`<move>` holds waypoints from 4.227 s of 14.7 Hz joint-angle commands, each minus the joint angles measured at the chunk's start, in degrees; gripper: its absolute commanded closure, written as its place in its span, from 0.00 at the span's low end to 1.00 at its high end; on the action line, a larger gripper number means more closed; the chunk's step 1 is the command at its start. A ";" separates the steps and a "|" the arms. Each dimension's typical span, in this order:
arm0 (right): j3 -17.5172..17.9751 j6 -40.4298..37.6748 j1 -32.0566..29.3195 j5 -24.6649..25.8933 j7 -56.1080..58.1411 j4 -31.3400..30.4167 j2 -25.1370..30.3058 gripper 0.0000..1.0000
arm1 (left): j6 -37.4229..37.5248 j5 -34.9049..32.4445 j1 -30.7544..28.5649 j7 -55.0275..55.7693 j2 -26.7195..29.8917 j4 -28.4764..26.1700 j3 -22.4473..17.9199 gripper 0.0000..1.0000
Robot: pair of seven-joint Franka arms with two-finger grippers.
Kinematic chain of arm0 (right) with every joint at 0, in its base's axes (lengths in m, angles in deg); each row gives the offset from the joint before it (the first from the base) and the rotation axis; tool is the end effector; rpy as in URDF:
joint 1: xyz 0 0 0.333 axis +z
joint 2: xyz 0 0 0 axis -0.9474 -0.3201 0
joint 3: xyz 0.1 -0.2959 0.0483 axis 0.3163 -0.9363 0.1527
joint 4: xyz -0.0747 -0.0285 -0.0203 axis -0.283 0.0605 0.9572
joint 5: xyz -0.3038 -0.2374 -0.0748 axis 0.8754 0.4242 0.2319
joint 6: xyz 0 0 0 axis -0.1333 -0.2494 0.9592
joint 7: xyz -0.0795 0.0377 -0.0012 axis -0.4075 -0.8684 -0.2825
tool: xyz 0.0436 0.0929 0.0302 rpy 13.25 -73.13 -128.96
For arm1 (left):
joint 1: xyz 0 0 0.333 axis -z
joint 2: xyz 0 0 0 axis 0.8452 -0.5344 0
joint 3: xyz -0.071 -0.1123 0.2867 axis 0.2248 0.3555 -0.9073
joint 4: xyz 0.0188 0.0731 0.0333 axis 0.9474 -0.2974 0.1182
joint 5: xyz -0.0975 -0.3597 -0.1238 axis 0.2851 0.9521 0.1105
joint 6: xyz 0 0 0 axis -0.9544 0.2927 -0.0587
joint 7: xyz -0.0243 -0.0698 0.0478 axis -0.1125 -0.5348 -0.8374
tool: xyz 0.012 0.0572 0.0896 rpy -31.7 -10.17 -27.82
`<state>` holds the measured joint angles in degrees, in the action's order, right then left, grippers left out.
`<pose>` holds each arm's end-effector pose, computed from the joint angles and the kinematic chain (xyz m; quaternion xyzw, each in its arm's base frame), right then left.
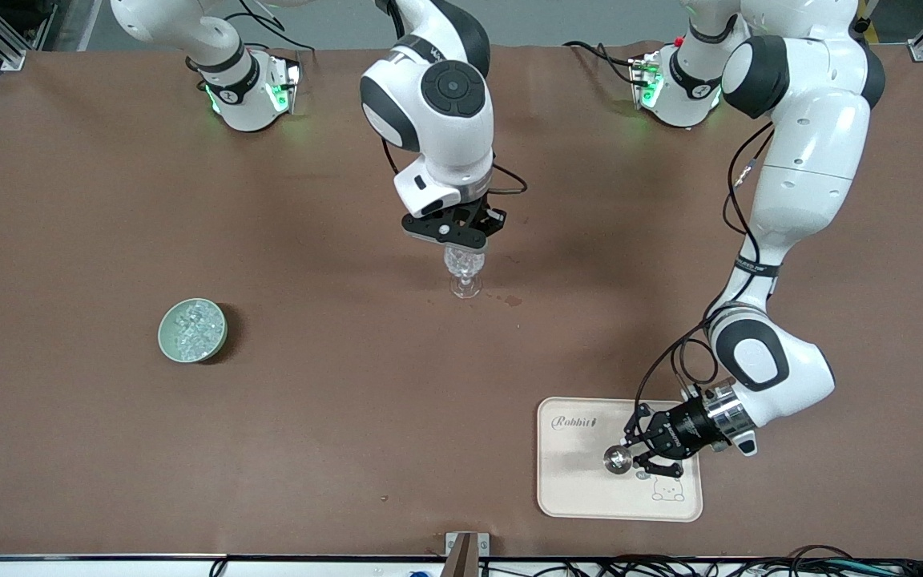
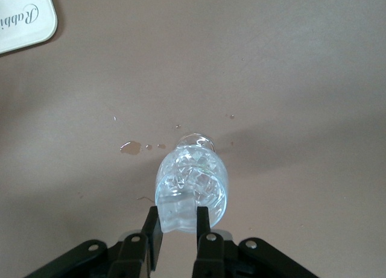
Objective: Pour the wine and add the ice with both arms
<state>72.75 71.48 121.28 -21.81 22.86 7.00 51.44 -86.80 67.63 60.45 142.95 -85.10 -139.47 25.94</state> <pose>0.4762 0.5262 0.4222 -0.9887 0.1491 -0.0033 0.0122 0.7694 -0.1330 0.1731 0.4877 0.7222 -0.2542 0.4195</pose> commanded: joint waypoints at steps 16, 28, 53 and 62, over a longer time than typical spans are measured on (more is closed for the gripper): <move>-0.76 -1.22 2.17 4.02 -0.86 -0.18 -2.30 0.96 | 0.35 24.47 -3.37 -17.99 0.12 -5.80 0.13 0.65; -0.84 -1.57 1.65 4.02 -0.33 0.00 -2.13 0.26 | 1.15 23.50 -4.33 -23.08 12.85 -20.90 -1.45 0.00; -1.20 -23.20 -51.07 2.71 55.71 -6.39 29.93 0.00 | 12.63 -55.56 -4.16 -25.35 31.83 -11.78 -4.53 0.00; -1.20 -23.02 -51.18 2.43 58.47 -6.77 30.39 0.00 | 33.64 -67.46 -3.63 -48.99 44.84 -12.48 -4.09 0.00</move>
<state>71.32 47.68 70.08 -18.84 80.64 1.79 80.46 -56.63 1.71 56.68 98.40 -44.24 -149.91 22.10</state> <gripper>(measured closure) 0.000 0.000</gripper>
